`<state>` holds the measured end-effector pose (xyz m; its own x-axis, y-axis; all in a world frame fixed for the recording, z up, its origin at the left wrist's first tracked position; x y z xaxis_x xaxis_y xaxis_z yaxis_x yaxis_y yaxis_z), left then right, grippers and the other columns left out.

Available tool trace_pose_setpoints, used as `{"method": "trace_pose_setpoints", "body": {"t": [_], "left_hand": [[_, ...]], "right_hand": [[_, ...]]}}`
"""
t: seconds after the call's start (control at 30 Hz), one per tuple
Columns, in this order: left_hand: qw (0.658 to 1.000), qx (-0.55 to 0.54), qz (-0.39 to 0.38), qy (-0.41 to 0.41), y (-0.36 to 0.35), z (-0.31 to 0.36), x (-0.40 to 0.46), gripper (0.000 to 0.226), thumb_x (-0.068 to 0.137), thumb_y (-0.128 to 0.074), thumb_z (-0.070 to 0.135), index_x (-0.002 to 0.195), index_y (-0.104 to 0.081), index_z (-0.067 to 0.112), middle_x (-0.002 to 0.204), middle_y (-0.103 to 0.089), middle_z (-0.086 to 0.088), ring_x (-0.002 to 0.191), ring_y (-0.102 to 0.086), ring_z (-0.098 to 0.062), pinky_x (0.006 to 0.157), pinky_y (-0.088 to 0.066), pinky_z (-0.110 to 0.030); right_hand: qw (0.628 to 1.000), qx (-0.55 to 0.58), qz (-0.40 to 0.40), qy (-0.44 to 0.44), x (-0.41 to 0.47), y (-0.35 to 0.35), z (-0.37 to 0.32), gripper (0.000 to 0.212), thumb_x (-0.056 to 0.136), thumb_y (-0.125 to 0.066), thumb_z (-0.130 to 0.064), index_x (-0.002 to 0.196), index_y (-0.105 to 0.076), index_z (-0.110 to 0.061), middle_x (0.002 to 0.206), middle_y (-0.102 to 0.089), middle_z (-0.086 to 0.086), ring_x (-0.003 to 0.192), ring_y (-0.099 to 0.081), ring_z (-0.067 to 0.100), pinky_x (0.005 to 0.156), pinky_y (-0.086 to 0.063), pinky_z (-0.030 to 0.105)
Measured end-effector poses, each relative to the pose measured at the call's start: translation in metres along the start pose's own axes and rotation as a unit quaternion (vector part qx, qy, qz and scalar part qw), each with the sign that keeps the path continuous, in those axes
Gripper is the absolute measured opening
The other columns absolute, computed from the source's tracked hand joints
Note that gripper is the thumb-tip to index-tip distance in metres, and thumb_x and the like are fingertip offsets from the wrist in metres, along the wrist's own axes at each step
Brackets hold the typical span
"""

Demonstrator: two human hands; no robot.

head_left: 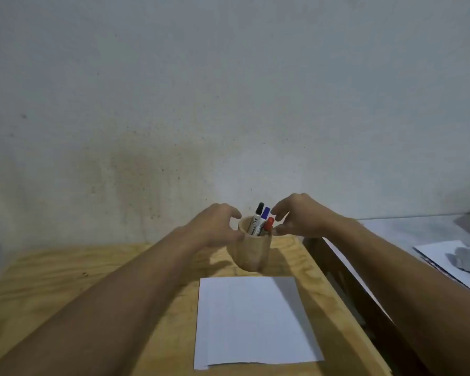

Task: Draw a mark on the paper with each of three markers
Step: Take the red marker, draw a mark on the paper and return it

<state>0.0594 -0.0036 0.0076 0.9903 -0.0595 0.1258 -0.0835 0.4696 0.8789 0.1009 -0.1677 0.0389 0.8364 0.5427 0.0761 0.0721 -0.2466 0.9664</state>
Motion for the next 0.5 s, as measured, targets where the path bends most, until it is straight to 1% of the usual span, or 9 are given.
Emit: {"method": "trace_pose_setpoints", "body": {"t": [0.1,0.17,0.27,0.33,0.4,0.5], "left_hand": [[0.999,-0.019,0.031,0.023,-0.006,-0.001,0.001,0.057,0.08,-0.066,0.044,0.13,-0.053,0.019,0.137,-0.054,-0.003,0.122,-0.051,-0.022,0.099,-0.046,-0.038],[0.998,-0.033,0.037,0.024,-0.008,-0.001,0.001,0.052,0.083,-0.064,0.042,0.128,-0.055,0.017,0.134,-0.057,-0.005,0.119,-0.053,-0.023,0.096,-0.046,-0.037],[0.997,-0.053,0.061,0.019,-0.008,0.0,-0.001,0.044,0.083,-0.066,0.037,0.12,-0.062,0.013,0.126,-0.062,-0.007,0.11,-0.058,-0.023,0.088,-0.048,-0.033],[0.994,-0.07,0.074,0.026,-0.011,-0.003,-0.001,0.044,0.081,-0.069,0.036,0.118,-0.064,0.012,0.125,-0.063,-0.007,0.109,-0.058,-0.022,0.09,-0.049,-0.034],[0.992,-0.091,0.083,0.025,-0.014,-0.004,-0.002,0.046,0.079,-0.072,0.035,0.118,-0.064,0.012,0.125,-0.064,-0.006,0.111,-0.057,-0.022,0.093,-0.048,-0.036],[0.989,-0.112,0.092,0.023,-0.017,-0.006,-0.003,0.047,0.078,-0.073,0.035,0.117,-0.064,0.012,0.125,-0.064,-0.005,0.115,-0.056,-0.021,0.098,-0.047,-0.04]], "right_hand": [[0.999,0.036,0.026,-0.026,0.003,-0.011,0.004,0.034,0.075,-0.081,-0.033,0.101,-0.074,-0.012,0.097,-0.075,0.005,0.082,-0.067,0.017,0.077,-0.058,0.035],[0.997,0.058,0.031,-0.038,0.006,-0.02,0.005,0.03,0.074,-0.081,-0.033,0.094,-0.074,-0.013,0.089,-0.073,0.005,0.079,-0.065,0.018,0.075,-0.056,0.036],[0.993,0.103,0.039,-0.044,0.01,-0.028,0.008,0.017,0.077,-0.08,-0.028,0.086,-0.073,-0.015,0.083,-0.071,0.004,0.072,-0.06,0.014,0.067,-0.051,0.028],[0.991,0.119,0.04,-0.037,0.012,-0.034,0.011,0.009,0.079,-0.079,-0.024,0.08,-0.071,-0.02,0.077,-0.068,-0.003,0.07,-0.059,0.011,0.06,-0.046,0.02],[0.989,0.135,0.05,-0.03,0.013,-0.036,0.014,0.009,0.08,-0.078,-0.025,0.08,-0.072,-0.018,0.078,-0.068,-0.004,0.071,-0.06,0.01,0.059,-0.044,0.018],[0.975,0.189,0.116,-0.025,0.009,-0.021,0.013,0.018,0.082,-0.075,-0.026,0.091,-0.075,-0.01,0.086,-0.074,-0.003,0.077,-0.068,0.009,0.066,-0.052,0.022]]}}
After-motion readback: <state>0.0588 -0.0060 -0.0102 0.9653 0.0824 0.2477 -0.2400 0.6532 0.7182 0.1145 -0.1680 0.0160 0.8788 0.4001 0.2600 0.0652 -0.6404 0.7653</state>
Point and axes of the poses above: each hand's wrist, its own x-axis towards the middle knuckle, its own y-axis out of the back of the hand, z = x × y, the point moved 6 cm from there along x, towards the middle knuckle
